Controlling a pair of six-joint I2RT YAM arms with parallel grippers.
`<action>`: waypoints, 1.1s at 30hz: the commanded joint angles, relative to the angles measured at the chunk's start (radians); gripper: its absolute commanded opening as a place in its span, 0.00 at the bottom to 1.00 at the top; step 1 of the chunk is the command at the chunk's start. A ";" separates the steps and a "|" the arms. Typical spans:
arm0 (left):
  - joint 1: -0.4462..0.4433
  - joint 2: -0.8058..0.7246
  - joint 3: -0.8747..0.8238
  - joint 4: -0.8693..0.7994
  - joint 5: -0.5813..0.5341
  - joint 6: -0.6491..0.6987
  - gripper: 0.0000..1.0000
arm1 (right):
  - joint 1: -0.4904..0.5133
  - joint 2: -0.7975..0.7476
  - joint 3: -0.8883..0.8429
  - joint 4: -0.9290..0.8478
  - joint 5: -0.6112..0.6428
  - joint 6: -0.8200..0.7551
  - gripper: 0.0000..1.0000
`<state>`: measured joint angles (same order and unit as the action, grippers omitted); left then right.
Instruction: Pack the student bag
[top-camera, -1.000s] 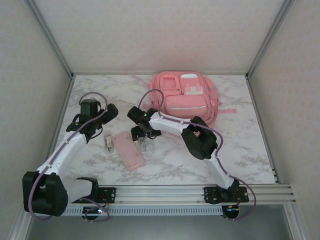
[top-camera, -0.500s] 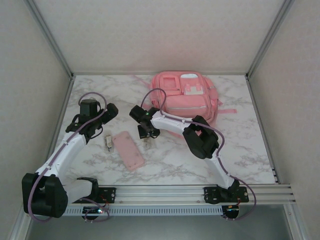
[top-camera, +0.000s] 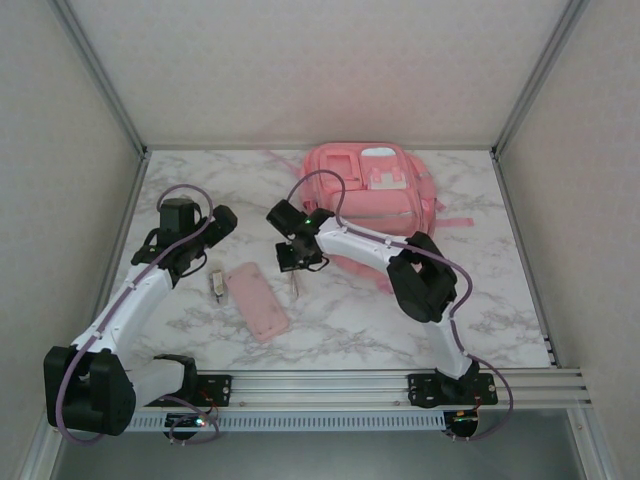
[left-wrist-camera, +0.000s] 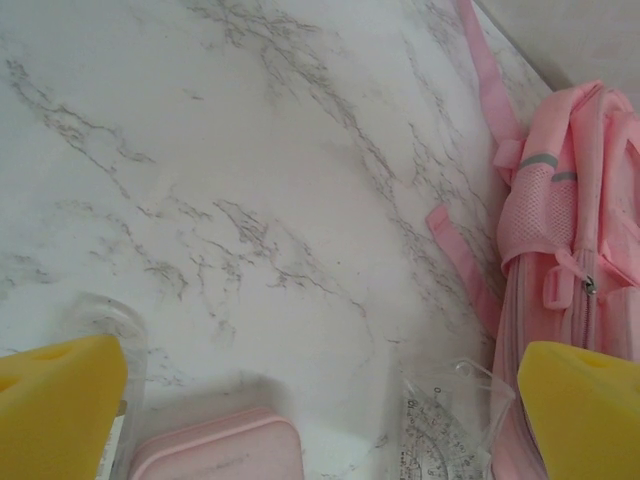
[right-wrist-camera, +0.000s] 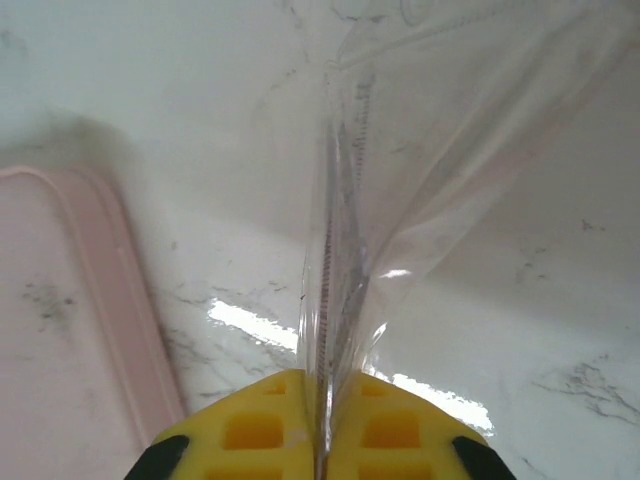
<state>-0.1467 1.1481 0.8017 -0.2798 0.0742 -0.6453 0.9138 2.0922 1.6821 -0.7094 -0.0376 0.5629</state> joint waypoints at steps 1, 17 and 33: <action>0.003 -0.008 0.011 0.029 0.039 -0.007 1.00 | -0.035 -0.087 -0.027 0.040 -0.104 -0.011 0.00; -0.404 0.276 0.289 0.022 0.016 0.360 1.00 | -0.504 -0.668 -0.419 0.051 -0.058 -0.079 0.00; -0.637 0.889 1.013 -0.365 0.079 0.858 0.91 | -0.933 -0.950 -0.825 0.173 -0.273 -0.034 0.00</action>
<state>-0.7685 1.9709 1.7405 -0.5270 0.1398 0.0860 0.0071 1.1717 0.8982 -0.5953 -0.2153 0.5133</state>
